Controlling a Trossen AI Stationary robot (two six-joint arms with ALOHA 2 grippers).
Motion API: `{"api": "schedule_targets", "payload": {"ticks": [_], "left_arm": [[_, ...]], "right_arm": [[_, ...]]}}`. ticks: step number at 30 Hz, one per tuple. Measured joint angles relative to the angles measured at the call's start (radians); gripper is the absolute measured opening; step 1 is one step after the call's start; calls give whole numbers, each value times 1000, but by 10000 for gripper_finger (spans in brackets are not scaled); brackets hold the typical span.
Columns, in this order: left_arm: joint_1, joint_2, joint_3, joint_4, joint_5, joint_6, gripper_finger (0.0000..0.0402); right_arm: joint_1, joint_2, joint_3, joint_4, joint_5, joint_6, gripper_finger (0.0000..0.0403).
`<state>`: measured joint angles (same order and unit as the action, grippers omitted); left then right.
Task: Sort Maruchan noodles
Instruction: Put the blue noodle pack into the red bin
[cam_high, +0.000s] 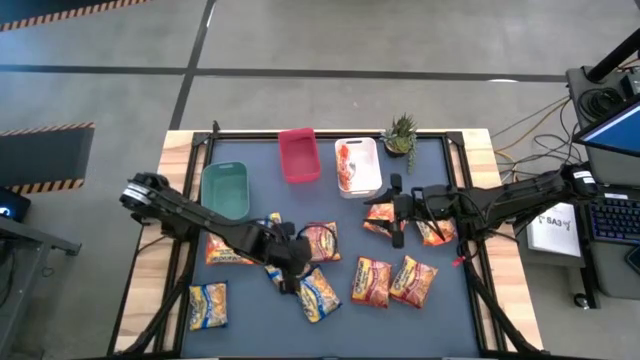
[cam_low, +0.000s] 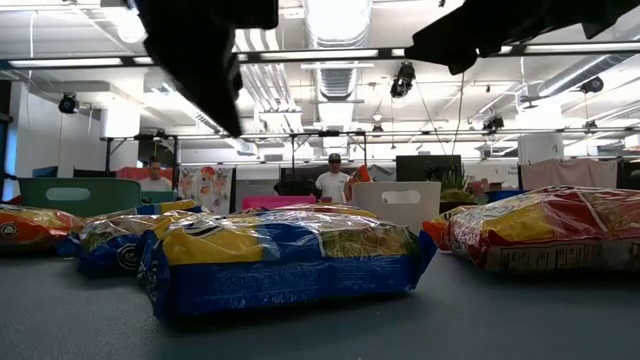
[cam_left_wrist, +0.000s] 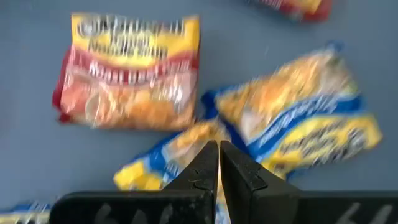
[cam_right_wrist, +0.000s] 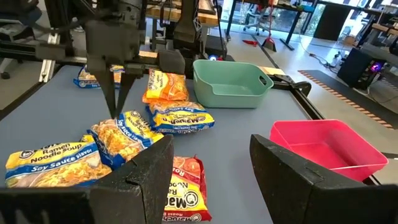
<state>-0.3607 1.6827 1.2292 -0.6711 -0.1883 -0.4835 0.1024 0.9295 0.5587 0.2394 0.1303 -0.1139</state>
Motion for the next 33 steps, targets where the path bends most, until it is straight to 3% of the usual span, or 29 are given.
{"api": "schedule_targets", "payload": {"ticks": [5, 10, 16, 20, 33], "left_arm": [[-3, 60, 55, -171, -5, -44, 12], [-5, 88, 57, -243, -15, -56, 61], [-11, 89, 51, -341, -210, -141, 139], [-18, 89, 24, -320, -216, -150, 171], [-30, 89, -118, -184, -233, -184, 164]], "right_arm": [[0, 0, 0, 4, 0, 0, 201], [0, 0, 0, 4, 0, 0, 201], [0, 2, 0, 5, 0, -2, 201], [0, 2, 0, 5, 0, -2, 201], [0, 2, 0, 4, 0, -10, 201]]}}
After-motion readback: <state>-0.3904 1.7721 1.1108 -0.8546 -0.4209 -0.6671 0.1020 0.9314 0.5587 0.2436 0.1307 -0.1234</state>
